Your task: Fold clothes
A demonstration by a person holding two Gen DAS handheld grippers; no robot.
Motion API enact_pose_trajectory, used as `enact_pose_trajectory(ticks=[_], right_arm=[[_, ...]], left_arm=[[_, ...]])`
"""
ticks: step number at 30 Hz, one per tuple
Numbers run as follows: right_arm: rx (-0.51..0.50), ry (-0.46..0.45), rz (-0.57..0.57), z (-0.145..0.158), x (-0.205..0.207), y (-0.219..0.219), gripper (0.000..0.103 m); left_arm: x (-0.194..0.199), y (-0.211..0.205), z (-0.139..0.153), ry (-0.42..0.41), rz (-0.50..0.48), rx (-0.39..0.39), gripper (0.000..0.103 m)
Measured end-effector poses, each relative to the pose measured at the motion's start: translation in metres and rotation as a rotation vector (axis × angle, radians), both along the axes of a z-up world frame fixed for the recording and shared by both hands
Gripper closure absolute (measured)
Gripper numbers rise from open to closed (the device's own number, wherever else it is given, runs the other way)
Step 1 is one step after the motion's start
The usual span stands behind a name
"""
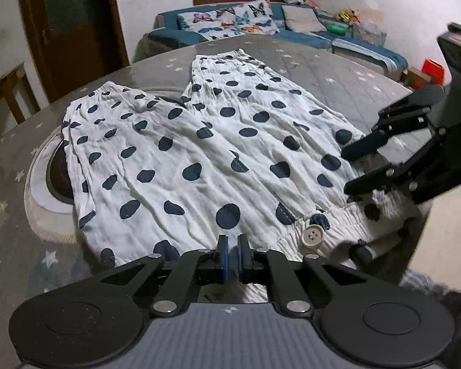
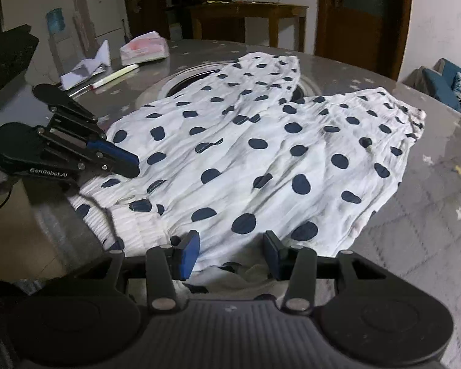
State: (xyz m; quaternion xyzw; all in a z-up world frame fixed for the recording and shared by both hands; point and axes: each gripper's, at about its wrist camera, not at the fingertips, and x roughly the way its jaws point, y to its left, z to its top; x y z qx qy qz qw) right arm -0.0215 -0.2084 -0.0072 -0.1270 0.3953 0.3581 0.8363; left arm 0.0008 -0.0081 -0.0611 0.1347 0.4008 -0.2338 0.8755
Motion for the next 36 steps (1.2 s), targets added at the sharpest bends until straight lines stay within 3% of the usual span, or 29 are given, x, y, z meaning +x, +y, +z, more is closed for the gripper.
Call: enact_pose_trajectory(ticks=[5,11,20,25,29,32,36], right_arm=[[0.08,0.051,-0.02,0.017,0.018,-0.012,0.056],[0.074,-0.067,-0.138,0.034,0.089,-0.026,0.056],[-0.023,-0.123,-0.28,0.003,0.222,-0.024,0.057],[-0.044,-0.114,-0.352,-0.017,0.27,-0.029,0.057],[-0.038,-0.125,-0.409,-0.022,0.299,-0.036,0.057],[-0.042,-0.138,-0.463,-0.021,0.312,-0.041,0.057],[-0.012,-0.16,-0.493,-0.01,0.311,-0.052,0.057]], left_arm=[[0.004,0.01,0.015,0.028,-0.001,-0.014,0.094],[0.022,-0.013,0.039,-0.014,-0.036,-0.107,0.094],[0.04,-0.077,0.016,0.077,-0.16,-0.186,0.094],[0.042,-0.092,0.001,0.138,-0.194,-0.186,0.094],[0.038,-0.096,-0.002,0.139,-0.203,-0.18,0.092],[0.036,-0.096,0.003,0.137,-0.194,-0.192,0.082],[0.025,-0.098,0.013,0.096,-0.212,-0.204,0.058]])
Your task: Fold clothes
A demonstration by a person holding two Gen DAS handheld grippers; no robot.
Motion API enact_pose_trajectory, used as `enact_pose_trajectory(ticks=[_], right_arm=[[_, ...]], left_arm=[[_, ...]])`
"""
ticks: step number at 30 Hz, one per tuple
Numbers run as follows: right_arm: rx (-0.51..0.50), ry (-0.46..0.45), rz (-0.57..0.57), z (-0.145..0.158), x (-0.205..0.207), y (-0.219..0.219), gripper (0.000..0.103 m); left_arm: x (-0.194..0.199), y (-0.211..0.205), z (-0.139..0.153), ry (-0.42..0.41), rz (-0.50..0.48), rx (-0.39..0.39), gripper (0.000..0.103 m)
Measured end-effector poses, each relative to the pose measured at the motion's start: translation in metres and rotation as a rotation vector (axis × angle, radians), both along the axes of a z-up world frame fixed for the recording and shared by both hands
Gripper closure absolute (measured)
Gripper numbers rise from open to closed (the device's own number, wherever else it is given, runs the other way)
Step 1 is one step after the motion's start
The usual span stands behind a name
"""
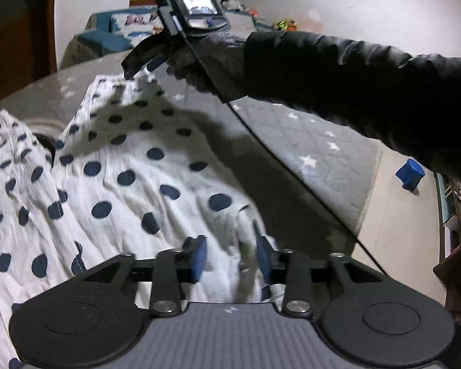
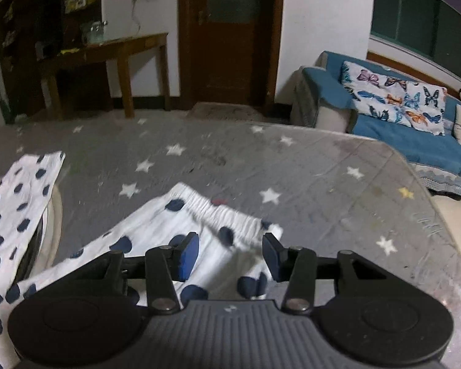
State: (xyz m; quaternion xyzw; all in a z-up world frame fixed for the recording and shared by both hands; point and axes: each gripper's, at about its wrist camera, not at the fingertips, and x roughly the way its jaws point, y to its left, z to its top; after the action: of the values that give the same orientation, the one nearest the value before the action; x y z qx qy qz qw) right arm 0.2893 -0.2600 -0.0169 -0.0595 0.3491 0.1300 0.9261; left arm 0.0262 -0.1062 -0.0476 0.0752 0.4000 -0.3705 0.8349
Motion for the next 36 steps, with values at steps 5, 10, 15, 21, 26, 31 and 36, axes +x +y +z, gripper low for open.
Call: enact_pose_trajectory(ticks=[5,10,15,21,26,31,36], right_arm=[[0.026,0.03,-0.035,0.001,0.0,-0.013,0.057],[0.068,0.068,-0.042,-0.009,0.002,-0.017,0.057],[0.07,0.068,-0.051,-0.016,0.004,-0.017,0.058],[0.066,0.049,-0.1,-0.017,0.009,-0.018,0.063],[0.066,0.044,-0.103,-0.018,0.012,-0.021,0.067],[0.046,0.036,-0.098,-0.018,0.015,-0.016,0.085],[0.045,0.033,-0.115,-0.013,0.019,-0.014,0.096]], left_arm=[[-0.011,-0.012,0.0,-0.043,-0.017,0.04,0.052],[-0.011,-0.019,-0.008,-0.034,0.003,0.07,0.052],[-0.013,-0.025,-0.014,-0.041,0.002,0.1,0.054],[-0.014,-0.027,-0.015,-0.05,0.002,0.111,0.056],[-0.016,-0.028,-0.016,-0.061,0.004,0.117,0.057],[-0.014,-0.03,-0.016,-0.073,0.021,0.118,0.078],[-0.005,-0.018,-0.012,-0.03,0.059,0.062,0.092]])
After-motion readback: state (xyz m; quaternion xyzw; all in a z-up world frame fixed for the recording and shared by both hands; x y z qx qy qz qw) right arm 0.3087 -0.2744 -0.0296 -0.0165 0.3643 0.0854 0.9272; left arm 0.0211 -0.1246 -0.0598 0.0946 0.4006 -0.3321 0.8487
